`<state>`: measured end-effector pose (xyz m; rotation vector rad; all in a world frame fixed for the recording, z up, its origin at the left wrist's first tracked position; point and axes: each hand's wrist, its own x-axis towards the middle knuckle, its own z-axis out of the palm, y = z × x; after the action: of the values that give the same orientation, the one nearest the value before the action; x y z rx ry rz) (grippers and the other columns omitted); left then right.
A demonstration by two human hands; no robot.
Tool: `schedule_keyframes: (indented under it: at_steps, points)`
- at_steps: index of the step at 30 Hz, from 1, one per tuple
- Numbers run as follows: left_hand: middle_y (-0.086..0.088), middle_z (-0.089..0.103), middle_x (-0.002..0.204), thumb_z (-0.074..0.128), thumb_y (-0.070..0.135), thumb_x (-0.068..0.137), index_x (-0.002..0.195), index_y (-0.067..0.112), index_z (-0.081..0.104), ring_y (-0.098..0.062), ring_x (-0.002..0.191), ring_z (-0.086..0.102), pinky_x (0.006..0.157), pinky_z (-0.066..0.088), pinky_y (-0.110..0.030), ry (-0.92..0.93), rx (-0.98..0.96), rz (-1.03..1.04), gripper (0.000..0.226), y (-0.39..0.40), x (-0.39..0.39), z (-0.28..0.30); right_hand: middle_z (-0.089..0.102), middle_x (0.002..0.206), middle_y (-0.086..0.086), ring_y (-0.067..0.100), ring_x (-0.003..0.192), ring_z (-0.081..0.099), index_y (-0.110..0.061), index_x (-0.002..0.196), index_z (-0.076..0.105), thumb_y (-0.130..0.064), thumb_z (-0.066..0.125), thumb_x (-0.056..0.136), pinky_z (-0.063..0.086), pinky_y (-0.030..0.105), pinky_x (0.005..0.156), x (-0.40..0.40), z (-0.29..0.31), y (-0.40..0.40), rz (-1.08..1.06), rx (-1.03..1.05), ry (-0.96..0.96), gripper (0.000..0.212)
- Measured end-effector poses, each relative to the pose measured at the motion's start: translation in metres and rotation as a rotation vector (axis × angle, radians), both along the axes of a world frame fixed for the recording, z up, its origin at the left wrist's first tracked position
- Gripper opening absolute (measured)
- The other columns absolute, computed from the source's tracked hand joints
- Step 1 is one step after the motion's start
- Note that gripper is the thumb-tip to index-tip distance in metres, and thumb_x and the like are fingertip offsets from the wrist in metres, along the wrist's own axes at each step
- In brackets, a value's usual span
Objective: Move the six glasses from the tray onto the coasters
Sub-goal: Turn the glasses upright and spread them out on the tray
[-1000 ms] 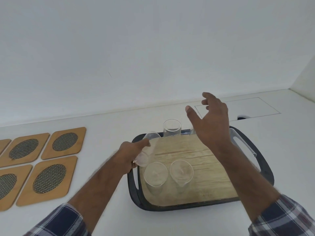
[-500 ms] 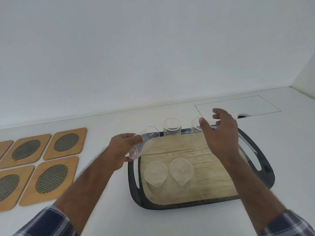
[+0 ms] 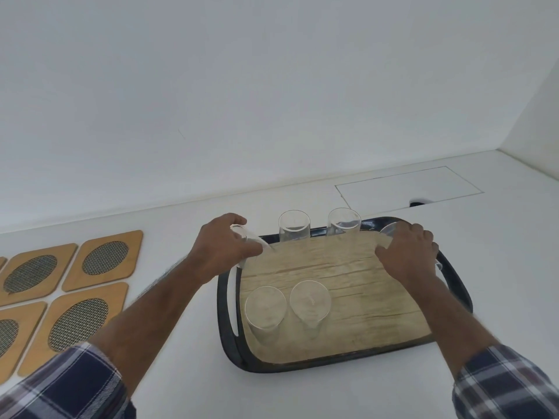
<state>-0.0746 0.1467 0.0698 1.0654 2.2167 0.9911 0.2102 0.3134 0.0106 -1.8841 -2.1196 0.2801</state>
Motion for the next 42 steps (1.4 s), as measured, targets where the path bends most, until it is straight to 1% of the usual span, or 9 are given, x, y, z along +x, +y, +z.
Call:
schedule_keyframes:
  at_steps: [3,7,12,19,24,31,34,37,42]
  points:
    - [0.004,0.066,0.095,0.080,0.039,0.050,0.112,0.025,0.063,-0.010,0.083,0.066,0.057,0.051,-0.024,0.032,-0.033,-0.017,0.065,0.003,0.000,-0.001,0.053,0.123,0.018,0.039,0.117,0.045,-0.009,0.123,0.051,-0.031,0.072,0.075,0.035,0.046,0.097,0.007,-0.003,0.006,-0.025,-0.033,-0.076,0.057]
    - [0.002,0.065,0.097,0.078,0.040,0.045,0.095,0.025,0.059,-0.014,0.081,0.065,0.060,0.060,-0.033,0.079,-0.074,-0.013,0.055,0.007,0.001,0.000,0.052,0.123,0.018,0.038,0.117,0.046,-0.010,0.127,0.047,-0.026,0.072,0.074,0.036,0.046,0.096,0.009,-0.004,0.009,-0.028,-0.061,-0.123,0.061]
    - [0.000,0.066,0.097,0.079,0.038,0.042,0.094,0.024,0.061,-0.019,0.084,0.067,0.068,0.062,-0.041,0.136,-0.128,-0.074,0.057,0.017,0.003,0.002,0.051,0.125,0.019,0.037,0.117,0.047,-0.008,0.130,0.042,-0.019,0.066,0.078,0.036,0.045,0.097,0.003,-0.003,0.007,-0.042,-0.052,-0.218,0.058]
    - [0.009,0.065,0.086,0.085,0.031,0.050,0.099,0.023,0.070,-0.009,0.076,0.064,0.053,0.051,-0.024,0.206,-0.167,-0.145,0.052,0.027,0.004,0.001,0.046,0.130,0.022,0.040,0.120,0.045,-0.008,0.137,0.036,-0.029,0.071,0.074,0.039,0.046,0.096,-0.008,-0.004,-0.001,-0.041,-0.120,-0.206,0.075]
    - [0.014,0.062,0.085,0.086,0.030,0.053,0.105,0.023,0.073,-0.001,0.078,0.060,0.055,0.046,-0.021,0.213,-0.153,-0.147,0.053,0.029,0.003,-0.004,0.039,0.140,0.021,0.038,0.128,0.040,-0.010,0.146,0.025,-0.046,0.072,0.071,0.039,0.049,0.097,-0.012,-0.007,-0.006,-0.050,-0.205,-0.138,0.096]
    - [0.004,0.065,0.099,0.086,0.031,0.054,0.120,0.021,0.071,-0.014,0.091,0.063,0.069,0.047,-0.022,0.235,-0.148,-0.165,0.068,0.031,0.000,-0.013,0.038,0.142,0.025,0.041,0.127,0.042,-0.028,0.155,-0.005,-0.048,0.074,0.068,0.043,0.048,0.096,-0.009,-0.009,-0.007,-0.008,-0.320,-0.011,0.120]
    - [0.002,0.067,0.103,0.086,0.031,0.054,0.123,0.020,0.070,-0.015,0.096,0.063,0.077,0.049,-0.024,0.240,-0.161,-0.186,0.072,0.031,0.001,-0.017,0.040,0.141,0.026,0.039,0.124,0.047,-0.033,0.155,-0.004,-0.045,0.074,0.067,0.044,0.046,0.099,-0.004,-0.008,-0.009,0.025,-0.380,0.066,0.119]
    - [-0.002,0.072,0.110,0.085,0.032,0.054,0.125,0.020,0.069,-0.016,0.097,0.064,0.080,0.049,-0.024,0.245,-0.161,-0.198,0.074,0.032,0.002,-0.019,0.044,0.139,0.025,0.035,0.118,0.052,-0.034,0.155,-0.002,-0.042,0.071,0.071,0.047,0.043,0.095,0.001,-0.008,-0.013,0.041,-0.385,0.147,0.112]
    - [0.001,0.072,0.096,0.079,0.037,0.047,0.123,0.023,0.069,-0.017,0.093,0.065,0.081,0.053,-0.026,0.229,-0.155,-0.212,0.077,0.032,0.006,-0.019,0.036,0.146,0.018,0.033,0.114,0.055,-0.046,0.151,-0.001,-0.037,0.071,0.072,0.048,0.044,0.091,0.015,-0.013,-0.030,0.038,-0.312,0.446,0.108]
